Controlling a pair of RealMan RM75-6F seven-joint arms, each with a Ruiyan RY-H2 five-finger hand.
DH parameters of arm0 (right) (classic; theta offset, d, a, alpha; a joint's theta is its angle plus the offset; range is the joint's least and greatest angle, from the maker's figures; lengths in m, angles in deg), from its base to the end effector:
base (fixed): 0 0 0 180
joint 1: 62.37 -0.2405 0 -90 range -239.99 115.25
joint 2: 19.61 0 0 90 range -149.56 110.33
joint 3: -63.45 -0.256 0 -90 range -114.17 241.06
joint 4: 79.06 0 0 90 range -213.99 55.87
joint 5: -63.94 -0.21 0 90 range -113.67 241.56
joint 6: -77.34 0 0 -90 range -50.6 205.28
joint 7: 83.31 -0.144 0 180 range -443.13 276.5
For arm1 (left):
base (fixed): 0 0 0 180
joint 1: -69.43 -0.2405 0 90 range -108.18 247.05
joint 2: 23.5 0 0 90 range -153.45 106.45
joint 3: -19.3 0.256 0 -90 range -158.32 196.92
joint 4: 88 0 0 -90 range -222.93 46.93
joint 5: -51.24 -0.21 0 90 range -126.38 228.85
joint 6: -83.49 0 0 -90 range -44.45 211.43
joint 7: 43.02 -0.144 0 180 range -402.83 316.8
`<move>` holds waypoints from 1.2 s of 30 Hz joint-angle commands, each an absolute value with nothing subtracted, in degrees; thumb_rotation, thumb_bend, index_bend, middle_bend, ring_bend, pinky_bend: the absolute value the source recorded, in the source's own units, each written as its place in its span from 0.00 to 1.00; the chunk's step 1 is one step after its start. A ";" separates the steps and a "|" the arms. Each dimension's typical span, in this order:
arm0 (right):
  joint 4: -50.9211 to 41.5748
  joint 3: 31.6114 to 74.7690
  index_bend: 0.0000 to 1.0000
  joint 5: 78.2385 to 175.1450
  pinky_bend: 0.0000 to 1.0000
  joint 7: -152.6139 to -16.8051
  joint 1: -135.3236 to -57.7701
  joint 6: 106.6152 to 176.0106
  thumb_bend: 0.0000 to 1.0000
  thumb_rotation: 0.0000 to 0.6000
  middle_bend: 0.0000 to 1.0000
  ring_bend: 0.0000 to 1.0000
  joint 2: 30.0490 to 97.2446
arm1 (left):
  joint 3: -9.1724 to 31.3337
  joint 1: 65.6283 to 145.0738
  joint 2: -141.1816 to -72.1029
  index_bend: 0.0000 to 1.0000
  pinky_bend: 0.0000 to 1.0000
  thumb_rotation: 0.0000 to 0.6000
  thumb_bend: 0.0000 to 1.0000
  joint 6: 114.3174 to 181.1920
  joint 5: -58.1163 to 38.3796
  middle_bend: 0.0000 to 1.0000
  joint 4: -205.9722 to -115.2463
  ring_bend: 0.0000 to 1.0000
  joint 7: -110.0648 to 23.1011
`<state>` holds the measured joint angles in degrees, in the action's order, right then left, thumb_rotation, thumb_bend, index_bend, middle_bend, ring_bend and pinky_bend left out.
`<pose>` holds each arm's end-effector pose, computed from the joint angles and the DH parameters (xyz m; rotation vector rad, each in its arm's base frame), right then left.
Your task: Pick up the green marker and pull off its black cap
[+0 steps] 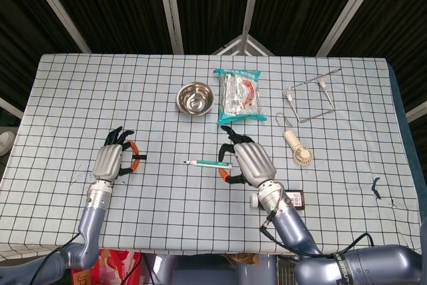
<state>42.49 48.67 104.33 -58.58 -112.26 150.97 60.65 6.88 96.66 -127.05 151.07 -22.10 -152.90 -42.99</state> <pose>-0.0434 -0.2923 0.0433 1.6691 -1.3454 1.1822 -0.2295 0.3123 -0.0396 -1.4240 -1.1604 -1.1144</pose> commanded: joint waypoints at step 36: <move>16.55 52.10 0.77 107.57 0.19 -66.15 -108.96 141.07 0.58 1.00 0.08 0.20 72.56 | 7.58 75.60 -75.76 0.14 0.00 1.00 0.45 166.95 -19.34 0.00 -203.80 0.00 -43.14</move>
<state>18.74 51.55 107.09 -65.00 -109.36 142.63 71.07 6.96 76.83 -77.06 166.43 -18.70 -204.02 -45.26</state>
